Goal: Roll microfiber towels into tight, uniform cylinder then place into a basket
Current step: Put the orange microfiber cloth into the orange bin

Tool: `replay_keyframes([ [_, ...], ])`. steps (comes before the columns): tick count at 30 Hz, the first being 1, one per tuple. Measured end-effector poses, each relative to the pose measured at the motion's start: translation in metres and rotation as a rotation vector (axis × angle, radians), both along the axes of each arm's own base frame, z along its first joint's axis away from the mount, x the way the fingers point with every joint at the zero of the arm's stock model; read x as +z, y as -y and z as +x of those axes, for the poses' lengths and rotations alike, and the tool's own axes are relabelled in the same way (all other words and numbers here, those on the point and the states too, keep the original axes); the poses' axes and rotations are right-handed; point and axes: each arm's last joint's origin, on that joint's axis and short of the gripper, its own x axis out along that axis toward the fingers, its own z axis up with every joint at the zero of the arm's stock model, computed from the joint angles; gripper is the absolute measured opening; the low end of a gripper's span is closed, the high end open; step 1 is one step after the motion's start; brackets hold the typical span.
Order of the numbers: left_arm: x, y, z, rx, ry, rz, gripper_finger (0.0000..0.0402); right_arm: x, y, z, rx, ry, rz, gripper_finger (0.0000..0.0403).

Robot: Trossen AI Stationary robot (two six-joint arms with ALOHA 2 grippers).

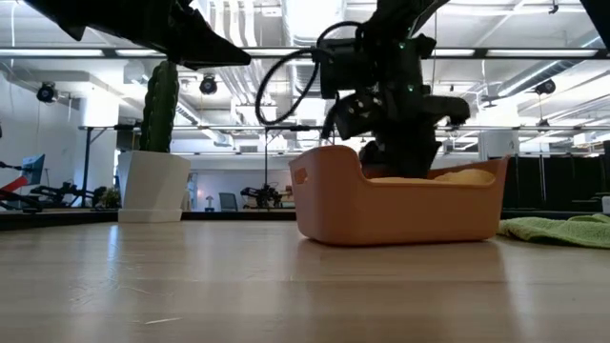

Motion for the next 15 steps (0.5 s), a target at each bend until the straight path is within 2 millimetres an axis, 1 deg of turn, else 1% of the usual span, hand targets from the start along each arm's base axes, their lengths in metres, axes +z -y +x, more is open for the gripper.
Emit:
replay_keyframes([
  [8,0.0,0.0,0.0,0.0,0.0,0.0,0.0052,0.001,0.002,-0.013,-0.01,-0.133,-0.017,0.0009],
  [15,0.0,0.0,0.0,0.0,0.0,0.0,0.0052,-0.002,-0.001,-0.016,-0.047,-0.158,0.043,0.0009],
])
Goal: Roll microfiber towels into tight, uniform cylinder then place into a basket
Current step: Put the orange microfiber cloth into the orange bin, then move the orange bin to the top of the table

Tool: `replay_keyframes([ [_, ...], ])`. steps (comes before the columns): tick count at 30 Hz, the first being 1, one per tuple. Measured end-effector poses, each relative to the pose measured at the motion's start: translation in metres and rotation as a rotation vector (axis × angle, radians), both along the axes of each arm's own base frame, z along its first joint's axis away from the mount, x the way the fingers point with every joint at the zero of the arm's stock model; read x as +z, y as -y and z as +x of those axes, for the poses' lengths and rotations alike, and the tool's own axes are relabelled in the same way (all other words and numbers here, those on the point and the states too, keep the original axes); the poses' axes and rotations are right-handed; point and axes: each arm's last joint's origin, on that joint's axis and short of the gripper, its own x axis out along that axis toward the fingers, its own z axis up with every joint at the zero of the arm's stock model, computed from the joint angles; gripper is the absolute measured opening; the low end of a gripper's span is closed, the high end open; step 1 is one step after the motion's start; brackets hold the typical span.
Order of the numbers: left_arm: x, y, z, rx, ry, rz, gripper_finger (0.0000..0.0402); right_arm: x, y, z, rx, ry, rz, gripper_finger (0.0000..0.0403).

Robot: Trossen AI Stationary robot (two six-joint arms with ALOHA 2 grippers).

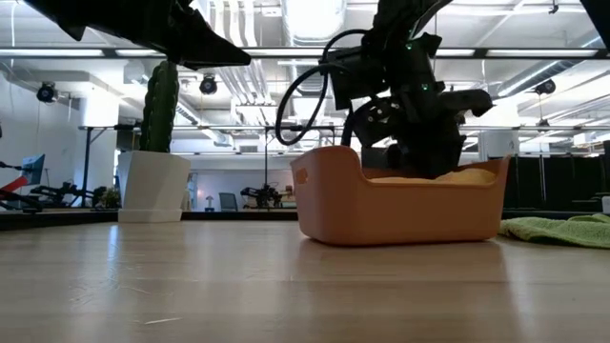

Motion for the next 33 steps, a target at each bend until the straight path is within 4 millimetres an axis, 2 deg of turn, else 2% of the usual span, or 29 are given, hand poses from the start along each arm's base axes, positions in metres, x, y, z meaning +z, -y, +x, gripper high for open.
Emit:
replay_keyframes([
  [5,0.0,0.0,0.0,0.0,0.0,0.0,0.0052,-0.004,-0.003,-0.004,-0.014,-0.015,0.093,0.0009],
  [10,0.0,0.0,0.0,0.0,0.0,0.0,0.0052,-0.007,-0.004,-0.006,-0.025,-0.029,0.115,0.0009],
  [16,0.0,0.0,0.0,0.0,0.0,0.0,0.0052,-0.004,0.001,-0.004,-0.033,-0.027,-0.062,0.0009],
  [22,0.0,0.0,0.0,0.0,0.0,-0.001,0.0052,0.021,0.003,-0.001,-0.04,0.06,-0.132,0.0009],
  [26,-0.003,0.001,0.0,-0.043,-0.009,-0.018,0.0052,0.044,-0.001,-0.007,-0.066,0.129,-0.141,0.0009],
  [29,-0.005,0.003,0.0,-0.08,-0.012,-0.045,0.0052,0.068,-0.011,-0.017,-0.069,0.21,-0.146,0.0009],
  [33,-0.003,0.003,0.0,-0.082,0.004,-0.046,0.0052,0.095,-0.036,-0.028,-0.075,0.39,-0.138,0.0009],
])
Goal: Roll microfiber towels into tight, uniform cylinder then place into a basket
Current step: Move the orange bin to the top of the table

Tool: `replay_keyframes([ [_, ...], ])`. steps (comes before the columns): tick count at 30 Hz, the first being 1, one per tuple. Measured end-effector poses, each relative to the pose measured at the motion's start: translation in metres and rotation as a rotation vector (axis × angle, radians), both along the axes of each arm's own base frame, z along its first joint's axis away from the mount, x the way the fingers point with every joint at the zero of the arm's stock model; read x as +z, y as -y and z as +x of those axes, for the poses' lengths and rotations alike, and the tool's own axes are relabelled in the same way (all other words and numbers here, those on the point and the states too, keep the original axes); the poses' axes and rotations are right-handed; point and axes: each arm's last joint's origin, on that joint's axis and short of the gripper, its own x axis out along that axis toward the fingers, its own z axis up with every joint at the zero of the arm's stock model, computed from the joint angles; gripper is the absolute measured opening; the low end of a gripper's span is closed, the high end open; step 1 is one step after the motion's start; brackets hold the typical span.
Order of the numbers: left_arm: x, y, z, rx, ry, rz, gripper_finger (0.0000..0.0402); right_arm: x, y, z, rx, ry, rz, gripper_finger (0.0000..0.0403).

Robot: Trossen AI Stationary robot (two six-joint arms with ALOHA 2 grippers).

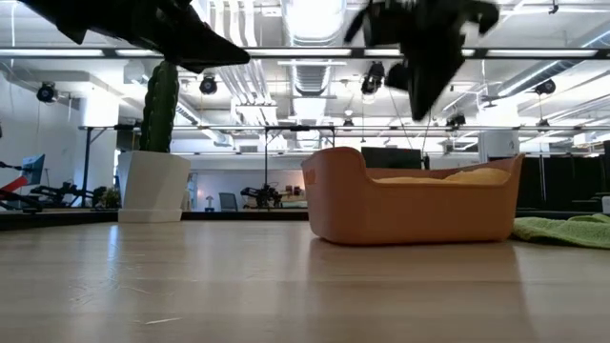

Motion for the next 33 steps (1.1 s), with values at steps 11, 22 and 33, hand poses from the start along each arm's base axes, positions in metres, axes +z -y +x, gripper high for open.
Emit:
replay_keyframes([
  [11,0.009,0.0,0.001,0.002,0.092,-0.006,0.0052,-0.035,-0.099,-0.001,0.102,0.076,0.107,0.0009],
  [22,0.012,0.0,0.002,0.005,0.104,-0.006,0.0052,-0.109,-0.111,0.025,0.129,-0.121,0.033,0.0009],
  [33,0.012,0.0,0.002,0.005,0.103,-0.005,0.0052,-0.124,-0.053,0.042,0.073,-0.134,-0.069,0.0008],
])
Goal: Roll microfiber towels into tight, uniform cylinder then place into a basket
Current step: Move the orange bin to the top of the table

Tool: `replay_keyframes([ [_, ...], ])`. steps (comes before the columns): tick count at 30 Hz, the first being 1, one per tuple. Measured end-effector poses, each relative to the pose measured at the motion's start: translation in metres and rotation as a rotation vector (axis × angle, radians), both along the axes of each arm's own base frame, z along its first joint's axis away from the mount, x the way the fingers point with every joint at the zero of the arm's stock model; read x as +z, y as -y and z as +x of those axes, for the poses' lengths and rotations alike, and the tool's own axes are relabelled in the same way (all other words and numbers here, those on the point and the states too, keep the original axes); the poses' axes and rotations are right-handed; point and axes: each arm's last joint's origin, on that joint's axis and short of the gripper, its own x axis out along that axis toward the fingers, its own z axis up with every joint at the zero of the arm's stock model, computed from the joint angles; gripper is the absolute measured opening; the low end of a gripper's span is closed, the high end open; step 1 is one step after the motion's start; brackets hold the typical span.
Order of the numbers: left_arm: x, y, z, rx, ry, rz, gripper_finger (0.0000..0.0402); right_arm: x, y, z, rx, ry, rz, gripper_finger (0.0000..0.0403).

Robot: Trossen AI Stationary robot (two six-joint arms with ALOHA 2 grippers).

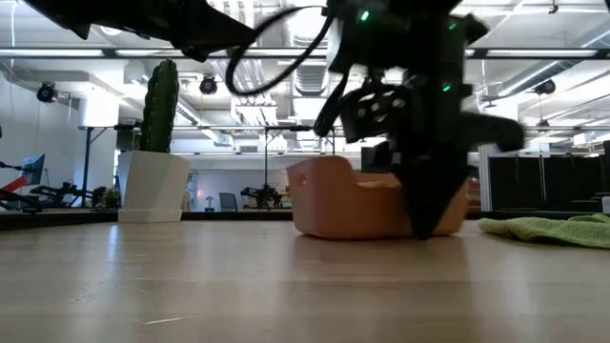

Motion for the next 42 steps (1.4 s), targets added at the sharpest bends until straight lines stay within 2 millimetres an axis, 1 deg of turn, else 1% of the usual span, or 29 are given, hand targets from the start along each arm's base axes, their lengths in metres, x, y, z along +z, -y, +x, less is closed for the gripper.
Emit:
replay_keyframes([
  [4,0.0,0.0,0.0,0.0,-0.003,0.001,0.0052,0.0,0.031,0.008,-0.055,0.044,-0.023,0.0008],
  [10,-0.002,0.0,0.0,0.0,-0.011,0.001,0.0052,-0.002,0.076,0.022,-0.137,0.191,-0.023,0.0008],
  [16,-0.005,0.0,-0.001,0.0,-0.018,0.002,0.0052,-0.002,0.123,0.026,-0.224,0.284,-0.045,0.0008],
  [20,-0.005,0.0,-0.001,0.0,-0.017,0.002,0.0052,-0.001,0.147,0.028,-0.25,0.371,-0.068,0.0008],
  [23,-0.004,0.0,-0.001,0.0,-0.013,0.002,0.0052,0.0,0.16,0.029,-0.266,0.432,-0.083,0.0008],
  [28,-0.004,0.0,-0.001,0.011,-0.013,0.003,0.0052,0.0,0.176,0.028,-0.301,0.504,-0.101,0.0009],
  [32,-0.007,-0.001,0.002,0.025,-0.02,0.012,0.0052,-0.004,0.182,0.026,-0.308,0.541,-0.114,0.0008],
  [36,-0.012,-0.001,0.009,0.032,-0.042,0.05,0.0052,-0.014,0.18,0.019,-0.305,0.524,-0.112,0.0008],
  [40,-0.016,0.0,0.021,0.027,-0.013,0.1,0.0052,-0.028,0.172,0.011,-0.291,0.545,-0.105,0.0008],
  [42,-0.018,0.001,0.029,0.025,0.001,0.126,0.0052,-0.029,0.168,0.006,-0.263,0.537,-0.117,0.0008],
])
